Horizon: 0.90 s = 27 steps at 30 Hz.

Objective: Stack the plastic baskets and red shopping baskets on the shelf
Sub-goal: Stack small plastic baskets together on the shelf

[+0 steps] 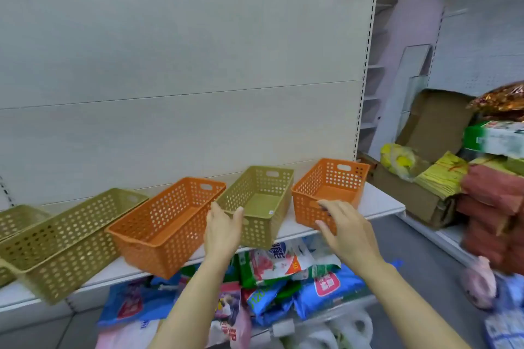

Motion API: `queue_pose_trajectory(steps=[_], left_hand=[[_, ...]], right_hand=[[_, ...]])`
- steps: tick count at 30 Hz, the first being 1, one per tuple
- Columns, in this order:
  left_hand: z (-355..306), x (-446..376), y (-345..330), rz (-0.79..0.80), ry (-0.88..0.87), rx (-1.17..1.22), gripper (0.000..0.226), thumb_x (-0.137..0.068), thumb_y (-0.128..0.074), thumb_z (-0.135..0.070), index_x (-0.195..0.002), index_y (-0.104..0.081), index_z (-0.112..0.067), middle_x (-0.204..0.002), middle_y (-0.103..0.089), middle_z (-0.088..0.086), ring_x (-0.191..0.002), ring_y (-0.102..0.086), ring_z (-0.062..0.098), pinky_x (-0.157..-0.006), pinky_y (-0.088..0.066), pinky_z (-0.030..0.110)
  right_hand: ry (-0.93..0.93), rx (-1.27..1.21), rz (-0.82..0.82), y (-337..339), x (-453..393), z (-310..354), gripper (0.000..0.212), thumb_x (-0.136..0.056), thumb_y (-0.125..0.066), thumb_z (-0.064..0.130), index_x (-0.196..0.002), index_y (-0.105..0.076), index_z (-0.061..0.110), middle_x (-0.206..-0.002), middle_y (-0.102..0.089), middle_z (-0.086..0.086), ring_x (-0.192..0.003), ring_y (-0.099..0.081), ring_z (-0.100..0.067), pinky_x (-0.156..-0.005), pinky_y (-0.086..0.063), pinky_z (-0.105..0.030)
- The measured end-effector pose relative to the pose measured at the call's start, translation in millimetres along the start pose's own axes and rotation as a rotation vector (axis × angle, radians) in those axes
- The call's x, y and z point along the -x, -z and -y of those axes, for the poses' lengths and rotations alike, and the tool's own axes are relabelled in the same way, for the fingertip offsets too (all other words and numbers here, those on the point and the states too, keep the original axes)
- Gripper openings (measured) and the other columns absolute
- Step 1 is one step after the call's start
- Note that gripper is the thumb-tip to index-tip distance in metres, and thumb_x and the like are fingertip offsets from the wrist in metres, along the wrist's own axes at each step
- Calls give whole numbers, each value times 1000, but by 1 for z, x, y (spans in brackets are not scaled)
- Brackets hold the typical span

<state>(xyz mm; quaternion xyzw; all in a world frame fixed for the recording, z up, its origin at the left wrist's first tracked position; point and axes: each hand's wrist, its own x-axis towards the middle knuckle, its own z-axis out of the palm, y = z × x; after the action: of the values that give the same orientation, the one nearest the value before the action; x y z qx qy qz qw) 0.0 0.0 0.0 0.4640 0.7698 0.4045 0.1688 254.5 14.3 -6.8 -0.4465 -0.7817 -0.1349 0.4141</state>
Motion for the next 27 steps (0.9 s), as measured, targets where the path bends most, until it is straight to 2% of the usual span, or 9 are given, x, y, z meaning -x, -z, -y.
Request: queue_pose_trajectory(steps=[2, 4, 8, 11, 14, 18, 22, 24, 27], left_hand=[[-14, -12, -25, -14, 218, 161, 98, -96, -54, -51, -157, 6, -3, -165, -6, 18, -147, -25, 37, -113, -31, 46], [-26, -22, -49, -31, 380, 263, 103, -96, -56, -48, -155, 15, -3, -165, 2, 20, -150, -18, 37, -117, -28, 47], [-32, -34, -80, -152, 548, 362, 77, -96, -47, -19, -156, -2, -5, -145, -45, 24, -126, -49, 43, -100, -47, 50], [-26, -49, -86, -230, 528, 319, 72, -95, -44, -15, -155, -4, -7, -125, -59, 26, -108, -60, 46, -89, -53, 53], [-20, -69, -83, -277, 482, 333, 72, -90, -39, -27, -154, -9, -18, -109, -66, 23, -86, -68, 45, -76, -58, 56], [-56, -71, -46, -401, 286, 307, 59, -92, -42, -24, -150, -29, -17, -118, -63, 25, -103, -62, 48, -89, -52, 48], [-77, -86, -7, -421, 110, 250, 54, -84, -38, -28, -138, -41, -20, -117, -65, 20, -104, -62, 43, -89, -53, 49], [-76, -94, 3, -392, 53, 241, 46, -79, -36, -28, -123, -48, -26, -111, -67, 11, -100, -64, 39, -86, -54, 49], [-69, -109, 16, -341, 14, 289, 37, -72, -35, -34, -106, -50, -37, -103, -68, 2, -93, -67, 34, -80, -56, 56]], right_hand=[[-21, 4, -10, -10, -7, -16, 41, -74, -82, 14, -111, -67, 8, -99, -69, -3, -87, -66, -23, -70, -54, -32], [-32, 31, 3, -26, -11, -36, 41, -74, -80, 13, -113, -66, 7, -100, -67, -5, -88, -64, -26, -72, -54, -36], [-49, 49, 28, -51, -19, -78, 46, -70, -82, 11, -113, -66, 7, -105, -67, -7, -95, -63, -27, -79, -53, -39], [-46, 57, 50, -66, -16, -104, 45, -69, -83, 11, -111, -66, 6, -103, -68, -8, -94, -64, -29, -80, -54, -39], [-5, 83, 40, -81, -12, -127, 29, -78, -74, 17, -104, -67, 8, -97, -67, -6, -92, -62, -28, -83, -50, -38], [52, 76, -29, -96, -15, -131, 23, -85, -52, 27, -88, -69, 12, -76, -63, -1, -77, -55, -26, -76, -36, -34], [54, -11, -83, -116, -30, -98, 2, -77, -68, 12, -76, -68, 13, -68, -62, 1, -70, -52, -23, -68, -30, -32], [48, -55, -56, -128, -37, -70, 11, -70, -75, 6, -73, -67, 14, -67, -64, 1, -69, -53, -22, -67, -29, -30], [34, -95, -2, -145, -48, -31, 10, -77, -66, 15, -67, -62, 14, -64, -61, 0, -69, -53, -22, -67, -31, -32]])
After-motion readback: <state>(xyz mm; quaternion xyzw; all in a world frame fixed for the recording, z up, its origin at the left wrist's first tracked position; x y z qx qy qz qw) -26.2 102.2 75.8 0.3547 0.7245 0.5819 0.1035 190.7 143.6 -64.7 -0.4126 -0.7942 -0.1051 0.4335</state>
